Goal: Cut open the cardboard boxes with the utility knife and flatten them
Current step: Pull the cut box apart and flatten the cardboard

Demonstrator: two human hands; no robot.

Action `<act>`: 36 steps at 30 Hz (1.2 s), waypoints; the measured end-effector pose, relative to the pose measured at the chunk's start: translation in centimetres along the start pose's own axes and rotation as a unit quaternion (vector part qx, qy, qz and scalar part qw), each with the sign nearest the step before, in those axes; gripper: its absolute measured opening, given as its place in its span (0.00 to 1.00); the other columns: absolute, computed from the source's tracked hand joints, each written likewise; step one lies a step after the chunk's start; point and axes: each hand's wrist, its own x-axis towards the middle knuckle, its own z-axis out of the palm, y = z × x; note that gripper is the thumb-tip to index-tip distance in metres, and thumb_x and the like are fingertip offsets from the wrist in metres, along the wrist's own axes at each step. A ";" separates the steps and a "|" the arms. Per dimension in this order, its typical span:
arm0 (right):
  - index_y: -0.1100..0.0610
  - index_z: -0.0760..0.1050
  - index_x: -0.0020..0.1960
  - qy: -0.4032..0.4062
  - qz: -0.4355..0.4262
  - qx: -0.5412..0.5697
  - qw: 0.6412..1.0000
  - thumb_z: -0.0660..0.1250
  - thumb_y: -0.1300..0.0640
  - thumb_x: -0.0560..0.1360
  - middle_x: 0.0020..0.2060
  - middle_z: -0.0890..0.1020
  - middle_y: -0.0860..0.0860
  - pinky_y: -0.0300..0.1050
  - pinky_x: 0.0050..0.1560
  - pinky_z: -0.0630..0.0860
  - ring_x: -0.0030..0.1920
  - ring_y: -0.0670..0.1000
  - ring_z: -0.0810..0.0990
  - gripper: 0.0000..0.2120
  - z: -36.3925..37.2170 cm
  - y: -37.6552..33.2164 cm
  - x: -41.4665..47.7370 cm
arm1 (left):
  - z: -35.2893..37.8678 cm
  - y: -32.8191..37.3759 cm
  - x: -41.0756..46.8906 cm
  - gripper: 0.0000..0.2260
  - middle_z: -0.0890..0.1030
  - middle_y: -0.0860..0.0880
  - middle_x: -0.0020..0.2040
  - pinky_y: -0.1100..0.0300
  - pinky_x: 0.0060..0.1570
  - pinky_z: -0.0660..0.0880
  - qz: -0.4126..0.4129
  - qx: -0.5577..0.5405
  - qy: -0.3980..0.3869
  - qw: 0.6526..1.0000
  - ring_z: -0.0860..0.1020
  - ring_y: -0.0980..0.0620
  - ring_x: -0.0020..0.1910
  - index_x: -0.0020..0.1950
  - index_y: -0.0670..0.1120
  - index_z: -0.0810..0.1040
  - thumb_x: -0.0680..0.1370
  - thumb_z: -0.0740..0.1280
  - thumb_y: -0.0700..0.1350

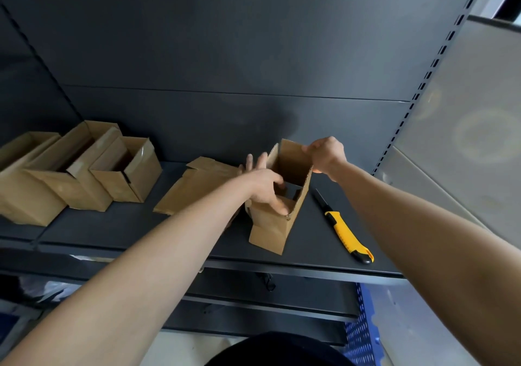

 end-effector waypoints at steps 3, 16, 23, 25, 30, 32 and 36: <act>0.53 0.69 0.70 0.001 0.016 0.049 0.999 0.51 0.56 0.84 0.52 0.75 0.50 0.39 0.32 0.72 0.52 0.54 0.79 0.17 -0.4 0.0 -0.5 | 0.4 -0.7 0.3 0.35 0.30 0.45 0.76 0.37 0.72 0.39 -0.012 0.054 -0.011 0.998 0.28 0.37 0.72 0.73 0.55 0.66 0.68 0.76 0.54; 0.57 0.72 0.37 0.032 0.046 0.114 0.992 0.63 0.50 0.78 0.40 0.76 0.55 0.50 0.46 0.79 0.40 0.53 0.75 0.14 -1.5 2.5 1.1 | 1.2 -2.3 -0.1 0.17 0.74 0.48 0.45 0.61 0.37 0.69 0.026 -0.151 0.174 0.973 0.72 0.53 0.41 0.35 0.46 0.66 0.69 0.76 0.40; 0.57 0.67 0.67 -0.058 0.023 0.224 0.973 0.69 0.36 0.70 0.58 0.74 0.52 0.49 0.57 0.72 0.58 0.53 0.74 0.35 -2.4 2.3 0.3 | 0.4 -3.8 -0.5 0.16 0.71 0.51 0.42 0.62 0.35 0.67 0.015 -0.287 0.240 0.927 0.70 0.55 0.40 0.44 0.46 0.66 0.71 0.73 0.37; 0.54 0.63 0.70 -0.090 0.016 0.239 0.967 0.74 0.43 0.69 0.59 0.71 0.51 0.47 0.58 0.69 0.60 0.52 0.72 0.37 -2.4 2.5 0.3 | 0.1 -4.1 -0.6 0.20 0.69 0.50 0.47 0.63 0.37 0.68 -0.007 -0.302 0.245 0.921 0.71 0.55 0.44 0.53 0.47 0.63 0.72 0.73 0.36; 0.63 0.75 0.60 -0.064 -0.007 0.112 0.992 0.75 0.57 0.70 0.55 0.79 0.60 0.41 0.41 0.70 0.48 0.54 0.76 0.21 -2.1 2.5 0.7 | -0.2 -5.2 -0.6 0.24 0.72 0.47 0.54 0.61 0.41 0.71 -0.061 -0.306 0.255 0.915 0.74 0.48 0.53 0.60 0.47 0.66 0.70 0.75 0.38; 0.64 0.75 0.60 -0.063 0.012 0.138 0.988 0.73 0.58 0.71 0.58 0.79 0.62 0.37 0.36 0.70 0.49 0.56 0.78 0.20 -2.1 2.3 0.6 | -0.3 -5.6 -0.5 0.26 0.72 0.48 0.56 0.59 0.45 0.73 -0.092 -0.338 0.285 0.892 0.73 0.49 0.53 0.63 0.46 0.66 0.70 0.75 0.40; 0.56 0.74 0.60 -0.058 0.091 0.230 0.967 0.68 0.61 0.76 0.54 0.76 0.56 0.42 0.43 0.73 0.49 0.54 0.77 0.13 -1.9 2.4 0.7 | -0.6 -7.0 -0.3 0.33 0.72 0.45 0.63 0.57 0.54 0.69 -0.151 -0.459 0.318 0.816 0.74 0.46 0.60 0.72 0.47 0.58 0.73 0.73 0.39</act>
